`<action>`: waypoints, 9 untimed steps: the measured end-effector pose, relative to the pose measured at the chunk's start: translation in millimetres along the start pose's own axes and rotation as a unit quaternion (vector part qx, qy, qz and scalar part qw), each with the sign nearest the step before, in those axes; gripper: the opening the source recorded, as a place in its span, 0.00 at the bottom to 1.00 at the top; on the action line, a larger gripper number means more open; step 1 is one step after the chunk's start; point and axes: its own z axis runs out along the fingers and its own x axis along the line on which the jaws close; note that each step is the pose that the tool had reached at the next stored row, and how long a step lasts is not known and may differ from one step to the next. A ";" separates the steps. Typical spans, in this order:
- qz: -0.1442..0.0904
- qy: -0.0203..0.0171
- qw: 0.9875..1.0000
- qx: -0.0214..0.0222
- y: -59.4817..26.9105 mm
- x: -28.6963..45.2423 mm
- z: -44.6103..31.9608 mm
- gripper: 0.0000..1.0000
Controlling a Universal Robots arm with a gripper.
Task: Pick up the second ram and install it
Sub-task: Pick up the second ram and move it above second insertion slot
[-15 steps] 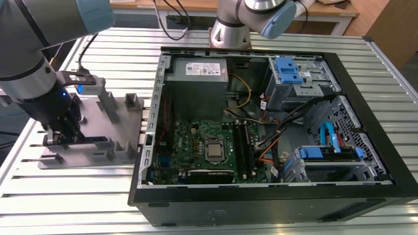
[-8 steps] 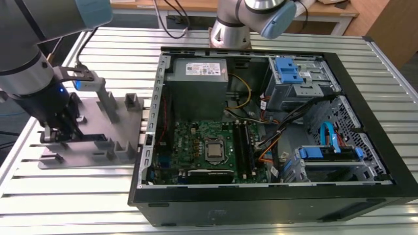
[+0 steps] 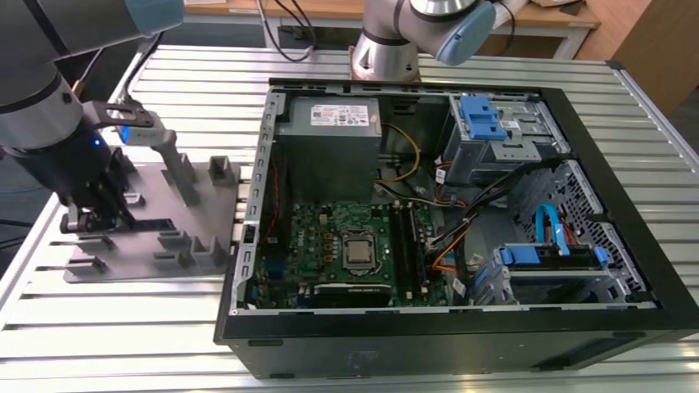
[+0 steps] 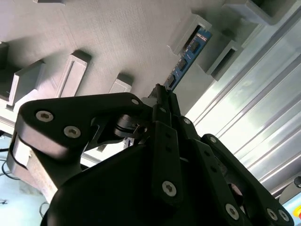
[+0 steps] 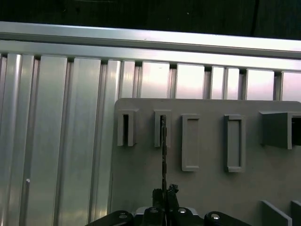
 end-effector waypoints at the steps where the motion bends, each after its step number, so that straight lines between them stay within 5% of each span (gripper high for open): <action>1: 0.000 0.000 1.000 0.000 0.0 0.0 -1.6 0.14; 9: 0.000 0.000 1.000 0.000 0.0 0.1 -12.7 0.14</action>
